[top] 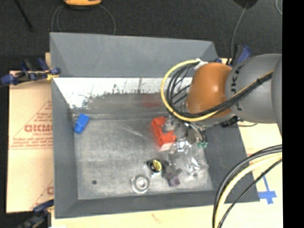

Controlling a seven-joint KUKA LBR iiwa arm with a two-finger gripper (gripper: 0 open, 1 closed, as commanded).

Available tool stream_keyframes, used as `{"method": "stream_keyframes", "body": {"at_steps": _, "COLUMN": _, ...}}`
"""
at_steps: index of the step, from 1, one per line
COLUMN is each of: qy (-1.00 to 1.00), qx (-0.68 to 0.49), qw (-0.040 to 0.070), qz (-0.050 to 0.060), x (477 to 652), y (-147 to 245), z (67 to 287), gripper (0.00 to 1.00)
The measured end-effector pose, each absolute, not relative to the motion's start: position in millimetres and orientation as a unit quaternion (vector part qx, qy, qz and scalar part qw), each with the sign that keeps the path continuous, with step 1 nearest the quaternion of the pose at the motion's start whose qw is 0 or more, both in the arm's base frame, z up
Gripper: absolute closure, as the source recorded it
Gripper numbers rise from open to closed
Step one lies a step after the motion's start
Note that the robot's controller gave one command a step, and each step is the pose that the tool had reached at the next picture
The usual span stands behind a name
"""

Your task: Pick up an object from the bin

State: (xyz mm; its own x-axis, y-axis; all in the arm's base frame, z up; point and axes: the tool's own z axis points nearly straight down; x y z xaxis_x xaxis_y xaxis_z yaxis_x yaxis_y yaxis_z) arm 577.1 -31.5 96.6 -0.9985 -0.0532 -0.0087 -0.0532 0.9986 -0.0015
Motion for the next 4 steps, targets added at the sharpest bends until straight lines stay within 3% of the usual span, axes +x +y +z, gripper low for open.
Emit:
{"method": "stream_keyframes", "body": {"at_steps": 1, "qy": 0.998, "qx": -0.057, "qw": 0.015, "qz": -0.002, "x": 582.0, "y": -40, "z": 94, "gripper": 0.0}}
{"method": "stream_keyframes", "body": {"at_steps": 2, "qy": 0.998, "qx": -0.056, "qw": 0.019, "qz": -0.001, "x": 583.8, "y": -40, "z": 95, "gripper": 1.0}}
{"method": "stream_keyframes", "body": {"at_steps": 3, "qy": 0.998, "qx": -0.057, "qw": 0.009, "qz": -0.001, "x": 579.6, "y": -41, "z": 93, "gripper": 0.0}}
{"method": "stream_keyframes", "body": {"at_steps": 4, "qy": 0.973, "qx": -0.231, "qw": 0.002, "qz": 0.001, "x": 536.7, "y": 26, "z": 120, "gripper": 0.0}}
